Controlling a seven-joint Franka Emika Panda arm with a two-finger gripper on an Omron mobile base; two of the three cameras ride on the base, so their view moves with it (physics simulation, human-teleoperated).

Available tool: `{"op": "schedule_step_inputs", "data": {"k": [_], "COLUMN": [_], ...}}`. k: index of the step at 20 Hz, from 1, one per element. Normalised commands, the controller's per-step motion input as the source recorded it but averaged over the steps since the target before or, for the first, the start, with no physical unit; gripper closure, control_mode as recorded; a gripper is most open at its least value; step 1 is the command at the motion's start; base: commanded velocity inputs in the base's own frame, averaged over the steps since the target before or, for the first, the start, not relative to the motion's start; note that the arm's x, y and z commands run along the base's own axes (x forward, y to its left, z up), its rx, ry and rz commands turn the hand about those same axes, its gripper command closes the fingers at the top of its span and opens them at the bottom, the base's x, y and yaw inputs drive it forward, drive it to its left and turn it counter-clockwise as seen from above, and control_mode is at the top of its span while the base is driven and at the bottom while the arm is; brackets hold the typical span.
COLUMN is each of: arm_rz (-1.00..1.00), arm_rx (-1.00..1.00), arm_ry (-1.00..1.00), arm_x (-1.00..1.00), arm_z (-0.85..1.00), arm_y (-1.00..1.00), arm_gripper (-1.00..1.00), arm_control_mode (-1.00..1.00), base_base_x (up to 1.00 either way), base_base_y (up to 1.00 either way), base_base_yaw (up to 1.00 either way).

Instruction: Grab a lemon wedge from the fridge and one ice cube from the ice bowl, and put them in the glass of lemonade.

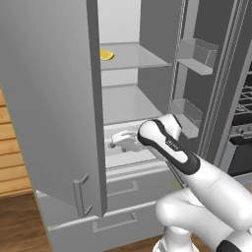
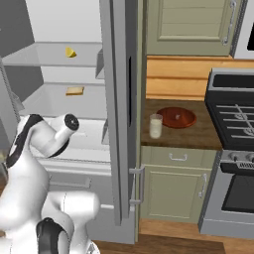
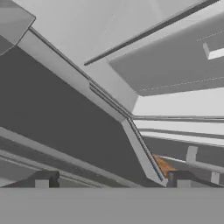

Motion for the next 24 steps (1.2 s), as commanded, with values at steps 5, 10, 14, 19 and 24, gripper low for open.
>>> {"op": "schedule_step_inputs", "data": {"k": [5,10,14,19,24], "arm_rz": [0.2,0.16,0.17,0.14,0.09], "arm_rx": [0.01,0.03,0.07,0.04,0.01], "arm_ry": [0.04,0.0,-0.06,-0.18,-0.19], "arm_x": [0.01,-0.14,-0.71,-0.88,-0.76], "arm_z": [0.0,0.0,0.0,0.0,0.06], "arm_y": [0.69,0.59,0.54,0.82,0.91], "arm_gripper": [-1.0,-1.0,-1.0,-1.0,-1.0], "arm_control_mode": [-1.0,-1.0,-1.0,-1.0,-1.0], "base_base_x": [0.0,0.0,0.0,0.0,0.0], "base_base_y": [0.0,0.0,0.0,0.0,0.0], "base_base_yaw": [0.0,0.0,0.0,0.0,0.0]}}
